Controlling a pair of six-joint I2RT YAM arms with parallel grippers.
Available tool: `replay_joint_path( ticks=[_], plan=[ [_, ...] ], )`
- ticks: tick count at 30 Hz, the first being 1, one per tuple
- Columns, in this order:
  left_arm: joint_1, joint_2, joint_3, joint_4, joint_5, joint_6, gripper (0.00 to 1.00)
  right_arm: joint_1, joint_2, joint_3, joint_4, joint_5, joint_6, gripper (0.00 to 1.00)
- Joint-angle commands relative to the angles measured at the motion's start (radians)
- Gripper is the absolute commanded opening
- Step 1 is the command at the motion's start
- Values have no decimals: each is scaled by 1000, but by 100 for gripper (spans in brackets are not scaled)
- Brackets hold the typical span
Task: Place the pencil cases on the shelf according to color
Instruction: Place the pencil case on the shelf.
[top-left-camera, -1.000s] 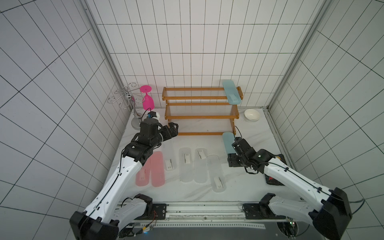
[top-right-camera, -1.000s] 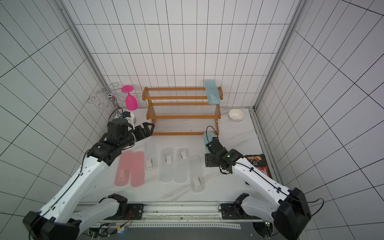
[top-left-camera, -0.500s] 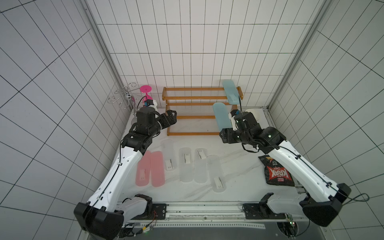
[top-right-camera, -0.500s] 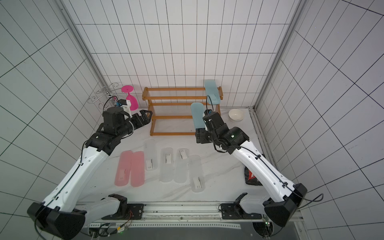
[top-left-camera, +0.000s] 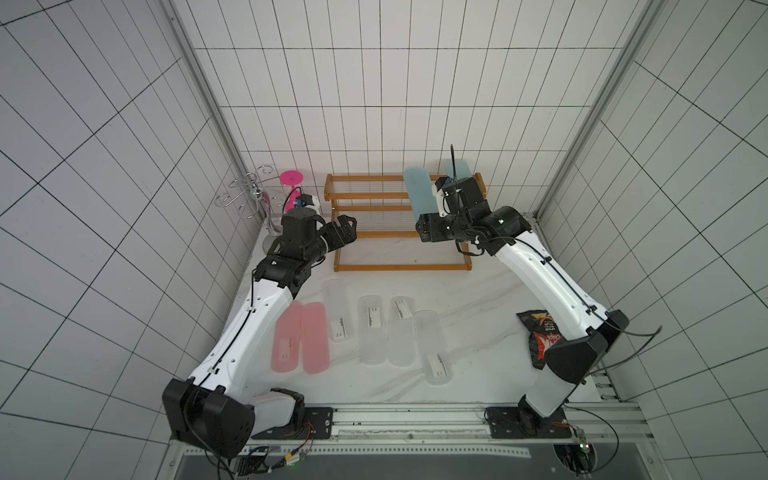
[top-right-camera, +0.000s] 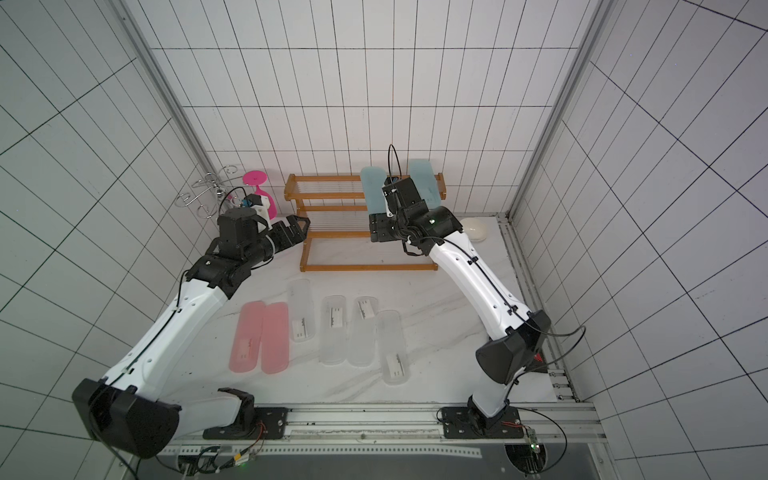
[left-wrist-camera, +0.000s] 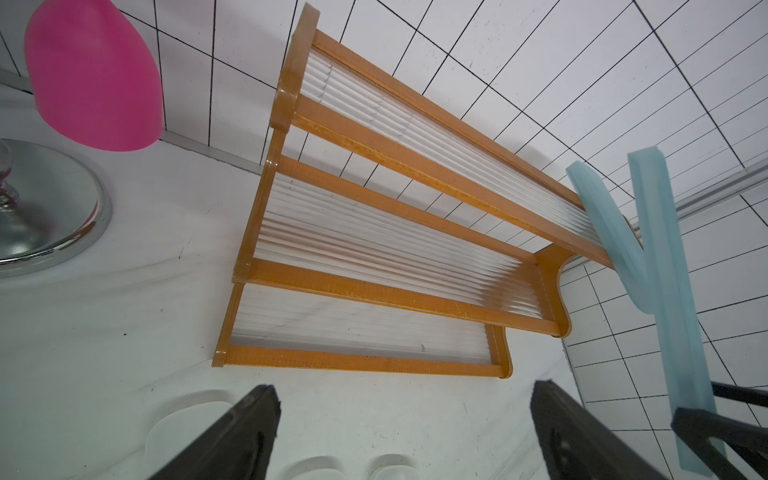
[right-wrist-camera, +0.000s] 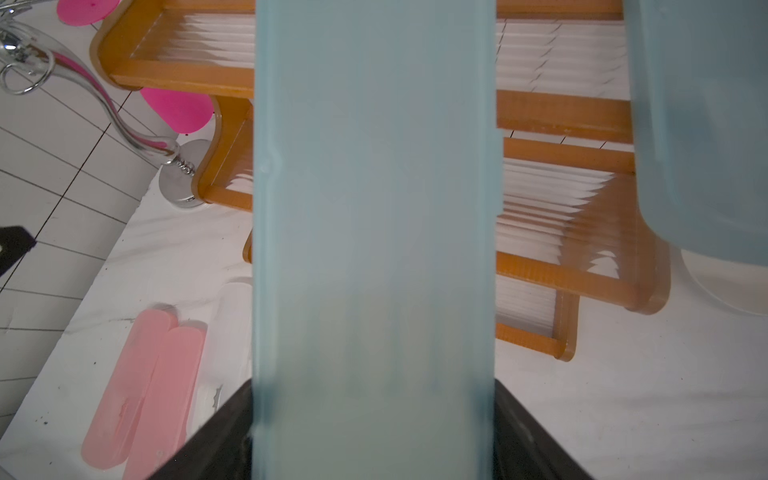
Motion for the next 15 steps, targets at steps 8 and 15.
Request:
replay_joint_path(
  ticks=[8,15],
  plan=[
    [3,28,-33,58,25,2,99,-48,223,280,29,47,-18,44],
    [3,37,-82,112,70,-31,99,-59,266,314,52,71,-1,44]
  ],
)
